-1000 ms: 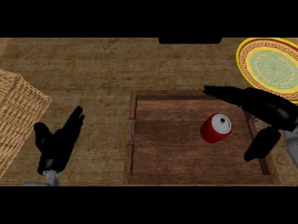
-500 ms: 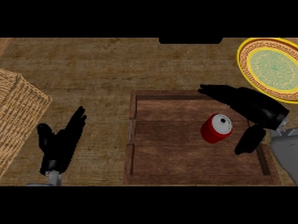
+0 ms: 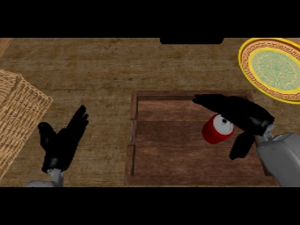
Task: Pick the can from the tray and place it in the plate
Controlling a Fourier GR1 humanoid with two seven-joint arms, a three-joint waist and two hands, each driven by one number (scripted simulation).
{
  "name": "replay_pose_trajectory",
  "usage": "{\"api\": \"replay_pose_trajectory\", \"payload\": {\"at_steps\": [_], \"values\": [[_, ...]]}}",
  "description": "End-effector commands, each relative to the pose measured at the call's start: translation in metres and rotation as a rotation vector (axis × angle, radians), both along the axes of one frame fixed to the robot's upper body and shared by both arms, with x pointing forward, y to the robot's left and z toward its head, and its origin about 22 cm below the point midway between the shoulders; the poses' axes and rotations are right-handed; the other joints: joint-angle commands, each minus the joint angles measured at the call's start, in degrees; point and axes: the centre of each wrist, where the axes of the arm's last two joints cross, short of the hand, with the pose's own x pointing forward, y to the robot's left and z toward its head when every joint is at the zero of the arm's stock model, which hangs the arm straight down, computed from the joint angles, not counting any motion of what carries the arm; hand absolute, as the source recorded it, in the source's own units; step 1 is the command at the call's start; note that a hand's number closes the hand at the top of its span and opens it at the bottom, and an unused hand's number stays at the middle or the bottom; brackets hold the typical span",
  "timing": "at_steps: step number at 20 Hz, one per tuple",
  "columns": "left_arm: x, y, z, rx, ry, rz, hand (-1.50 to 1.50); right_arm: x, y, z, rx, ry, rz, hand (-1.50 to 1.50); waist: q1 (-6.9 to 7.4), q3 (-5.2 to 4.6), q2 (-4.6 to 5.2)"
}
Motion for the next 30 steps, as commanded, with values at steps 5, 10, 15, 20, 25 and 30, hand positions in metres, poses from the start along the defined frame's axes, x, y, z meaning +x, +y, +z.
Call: {"api": "replay_pose_trajectory", "payload": {"at_steps": [5, 10, 15, 20, 25, 30], "values": [[-0.013, 0.016, -0.006, 0.004, 0.039, 0.006, 0.0, 0.003, -0.003, -0.022, -0.069, -0.058, 0.108, 1.5, 0.15, -0.25, 0.25], [-0.015, -0.005, -0.004, -0.01, 0.054, 0.002, 0.0, -0.006, 0.014, -0.025, -0.073, -0.116, 0.115, 1.5, -0.03, -0.26, 0.18], [-0.001, -0.008, 0.001, -0.02, 0.031, -0.006, 0.0, 0.017, 0.038, -0.027, -0.066, -0.116, -0.354, 1.5, 0.13, -0.34, 0.4], [-0.004, 0.0, -0.002, 0.011, 0.049, -0.01, 0.0, 0.027, 0.066, -0.019, 0.016, -0.206, -0.84, 1.5, 0.72, -0.34, 0.7], [0.005, -0.005, 0.008, 0.007, 0.021, -0.032, 0.0, 0.032, 0.104, 0.016, 0.181, -0.578, -1.007, 1.5, 1.72, -0.27, 0.42], [0.003, -0.013, 0.002, 0.006, 0.027, -0.034, 0.0, 0.041, 0.124, 0.029, 0.333, -0.71, -1.187, 1.5, 1.66, -0.27, 0.55]]}}
